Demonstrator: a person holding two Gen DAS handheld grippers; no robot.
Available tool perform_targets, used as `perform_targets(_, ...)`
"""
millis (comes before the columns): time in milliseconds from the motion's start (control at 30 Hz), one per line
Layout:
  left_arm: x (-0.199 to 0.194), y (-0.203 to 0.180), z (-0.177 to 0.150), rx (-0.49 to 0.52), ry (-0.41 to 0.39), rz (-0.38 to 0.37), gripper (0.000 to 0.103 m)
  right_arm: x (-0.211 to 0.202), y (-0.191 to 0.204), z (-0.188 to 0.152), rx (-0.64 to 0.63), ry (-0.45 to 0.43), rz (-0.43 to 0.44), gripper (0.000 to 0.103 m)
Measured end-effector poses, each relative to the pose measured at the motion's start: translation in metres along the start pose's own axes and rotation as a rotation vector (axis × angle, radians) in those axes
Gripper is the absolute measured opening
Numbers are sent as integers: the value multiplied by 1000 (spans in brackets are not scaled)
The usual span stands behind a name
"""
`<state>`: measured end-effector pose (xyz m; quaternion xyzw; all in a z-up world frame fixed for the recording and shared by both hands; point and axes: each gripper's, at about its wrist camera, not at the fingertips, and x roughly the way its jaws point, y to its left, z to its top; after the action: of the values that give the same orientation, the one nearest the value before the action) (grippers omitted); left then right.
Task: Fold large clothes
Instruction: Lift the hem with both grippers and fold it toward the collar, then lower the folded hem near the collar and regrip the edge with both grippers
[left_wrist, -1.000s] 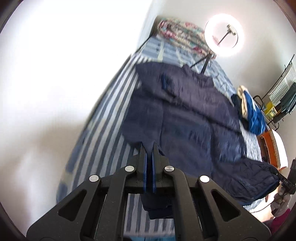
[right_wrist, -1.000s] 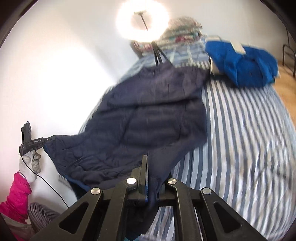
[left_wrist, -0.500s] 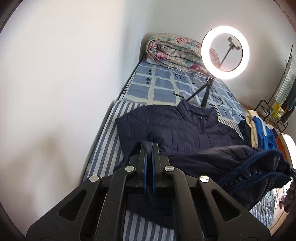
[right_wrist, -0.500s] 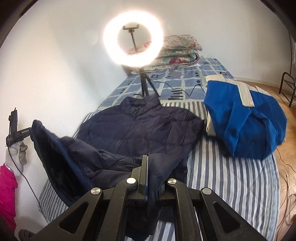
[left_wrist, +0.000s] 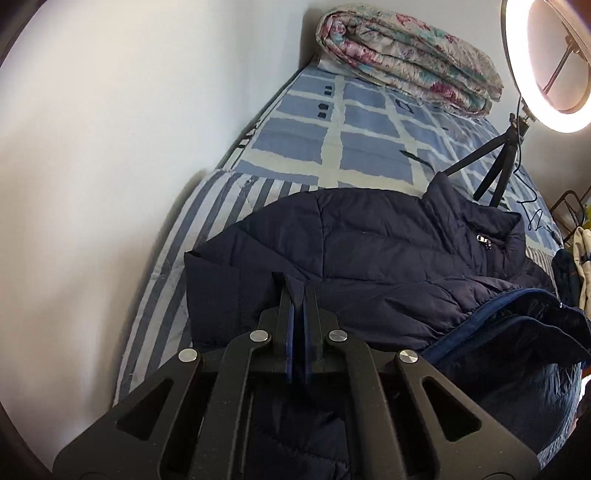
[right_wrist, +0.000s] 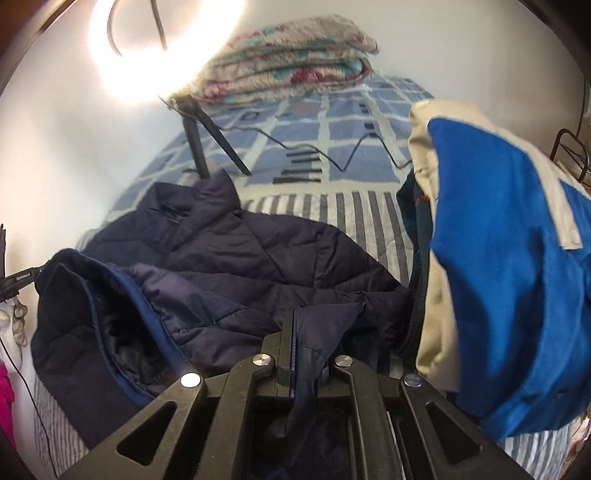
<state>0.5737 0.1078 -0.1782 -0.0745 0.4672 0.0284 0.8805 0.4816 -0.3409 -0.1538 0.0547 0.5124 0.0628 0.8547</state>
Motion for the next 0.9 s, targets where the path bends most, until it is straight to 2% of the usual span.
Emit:
perform_targets(167, 19, -3, 1, 46, 31, -21, 3, 13, -8, 1, -25, 21, 41, 3)
perform_targets(233, 20, 2, 9, 43, 43, -46, 14, 11, -12, 3, -8, 20, 79, 9)
perform_targets(300, 13, 10, 20, 19, 29, -83, 39, 6, -18, 5, 4, 14, 122, 22)
perform_targets(333, 5, 15, 25, 10, -5, -82, 48, 2, -22, 5, 11, 7, 134, 25)
perform_targets(367, -5, 20, 29, 4, -40, -74, 61, -2, -27, 6, 26, -1, 151, 33)
perform_targets(400, -13, 26, 32, 1, -76, -75, 65, -9, -34, 6, 49, -18, 166, 44)
perform_targets(433, -18, 32, 35, 0, -95, -88, 65, -13, -38, 6, 66, -37, 172, 52)
perform_targets(467, -22, 38, 36, 5, -108, -111, 65, -22, -45, 6, 83, -83, 163, 69)
perform_targets(533, -19, 42, 35, 57, -102, -119, 65, -35, -54, 3, 88, -164, 165, 71)
perform_targets(600, -10, 39, 29, 127, -69, -102, 65, -36, -55, -1, 73, -178, 170, 71)
perform_targets(733, 14, 22, 14, 226, -7, -87, 65, -14, -36, -10, -32, -119, 100, 71)
perform_targets(833, 32, 10, 12, 241, 26, -82, 65, 7, -19, -10, -103, -79, 4, 71)
perform_targets(900, 43, 3, 11, 252, 45, -65, 63, 18, -13, -8, -125, -56, -11, 71)
